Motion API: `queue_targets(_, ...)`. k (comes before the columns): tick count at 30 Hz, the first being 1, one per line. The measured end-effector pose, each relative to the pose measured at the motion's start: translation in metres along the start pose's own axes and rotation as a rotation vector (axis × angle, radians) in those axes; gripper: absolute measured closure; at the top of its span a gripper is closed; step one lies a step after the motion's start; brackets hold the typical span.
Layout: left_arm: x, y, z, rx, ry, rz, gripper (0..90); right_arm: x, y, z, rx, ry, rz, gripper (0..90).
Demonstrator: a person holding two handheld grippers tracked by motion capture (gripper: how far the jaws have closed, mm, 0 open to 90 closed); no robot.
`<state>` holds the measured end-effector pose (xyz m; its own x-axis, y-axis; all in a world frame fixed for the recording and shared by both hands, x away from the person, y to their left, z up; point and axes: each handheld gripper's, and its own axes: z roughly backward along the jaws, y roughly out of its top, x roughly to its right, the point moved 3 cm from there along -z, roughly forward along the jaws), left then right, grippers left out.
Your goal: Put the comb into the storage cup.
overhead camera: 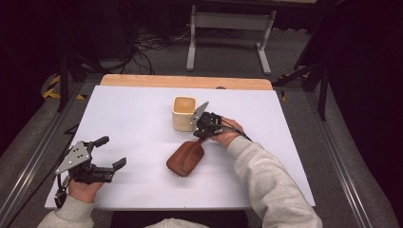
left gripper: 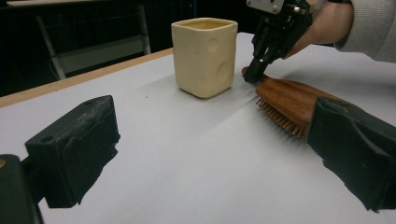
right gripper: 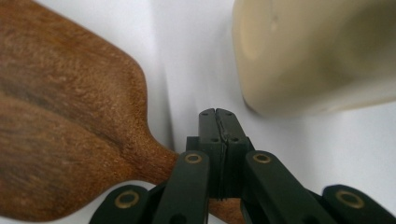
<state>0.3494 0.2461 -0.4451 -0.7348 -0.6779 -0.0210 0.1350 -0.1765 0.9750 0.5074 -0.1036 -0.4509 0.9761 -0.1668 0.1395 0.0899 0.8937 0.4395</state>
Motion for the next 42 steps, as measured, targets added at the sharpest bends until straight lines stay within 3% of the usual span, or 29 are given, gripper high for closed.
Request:
queue_targets(8, 0.001, 0.0, 0.0, 0.0, -0.001, 0.001, 3.3, -0.007, -0.006, 0.003, -0.057, 0.025, -0.008, 89.9)
queue_targets(21, 0.001, 0.0, 0.0, 0.0, -0.001, 0.0, 3.3, -0.018, -0.016, 0.015, -0.096, 0.066, -0.019, 89.9)
queue_targets(35, 0.002, 0.0, -0.001, -0.003, -0.003, 0.0, 3.3, -0.032, -0.023, 0.02, -0.099, 0.108, -0.012, 89.9)
queue_targets(42, 0.002, 0.0, -0.001, -0.004, -0.003, 0.0, 3.3, -0.029, -0.021, 0.027, -0.083, 0.077, 0.006, 88.5)
